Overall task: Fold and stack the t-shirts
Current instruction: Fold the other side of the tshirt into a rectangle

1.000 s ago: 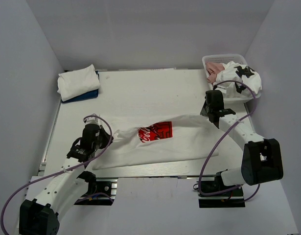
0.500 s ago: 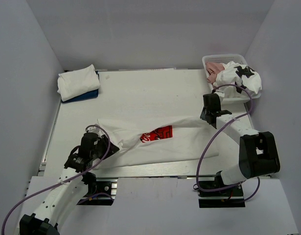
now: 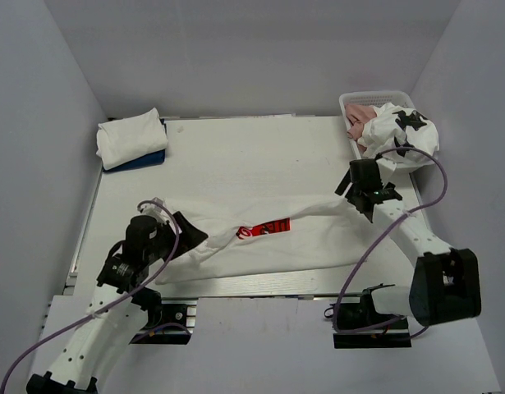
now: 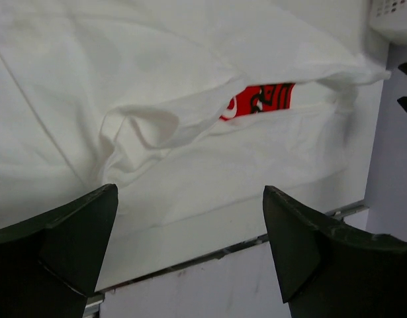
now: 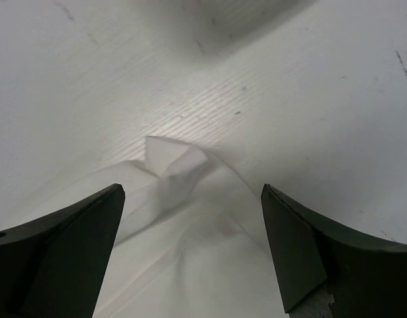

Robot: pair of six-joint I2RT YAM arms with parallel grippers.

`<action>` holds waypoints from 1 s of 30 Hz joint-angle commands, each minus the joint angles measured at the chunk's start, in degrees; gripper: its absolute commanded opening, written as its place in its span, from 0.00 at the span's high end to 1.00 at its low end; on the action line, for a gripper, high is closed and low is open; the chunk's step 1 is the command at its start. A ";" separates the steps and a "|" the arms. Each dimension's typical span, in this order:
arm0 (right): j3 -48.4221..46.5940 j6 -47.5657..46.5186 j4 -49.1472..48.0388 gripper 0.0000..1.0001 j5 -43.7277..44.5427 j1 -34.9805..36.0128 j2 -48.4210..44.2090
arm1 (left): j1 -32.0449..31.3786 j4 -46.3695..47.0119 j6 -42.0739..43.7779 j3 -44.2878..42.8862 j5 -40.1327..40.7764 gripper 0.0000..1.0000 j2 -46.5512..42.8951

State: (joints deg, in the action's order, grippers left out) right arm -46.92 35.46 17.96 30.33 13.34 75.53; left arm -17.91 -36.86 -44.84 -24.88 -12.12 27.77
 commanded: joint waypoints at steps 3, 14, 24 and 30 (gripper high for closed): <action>-1.51 -6.89 -6.70 0.10 -12.63 0.63 -5.04 | -0.19 9.34 1.42 -4.29 6.23 0.00 9.91; -8.54 -9.11 -9.35 0.10 -25.85 3.88 14.63 | -2.03 24.55 4.94 -11.77 -2.27 0.00 40.87; 1.64 1.62 3.66 0.10 -9.58 2.65 3.96 | -8.54 22.18 6.60 -3.94 -13.44 0.00 28.59; 6.05 -0.03 5.08 0.10 -9.84 1.33 -3.19 | -12.67 18.40 7.22 -2.89 -16.62 0.00 25.67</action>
State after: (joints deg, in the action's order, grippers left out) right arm -40.34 34.98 22.11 18.98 15.25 75.44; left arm -29.52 -17.10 -38.72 -28.38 -25.17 54.98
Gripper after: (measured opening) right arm 0.896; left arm 0.997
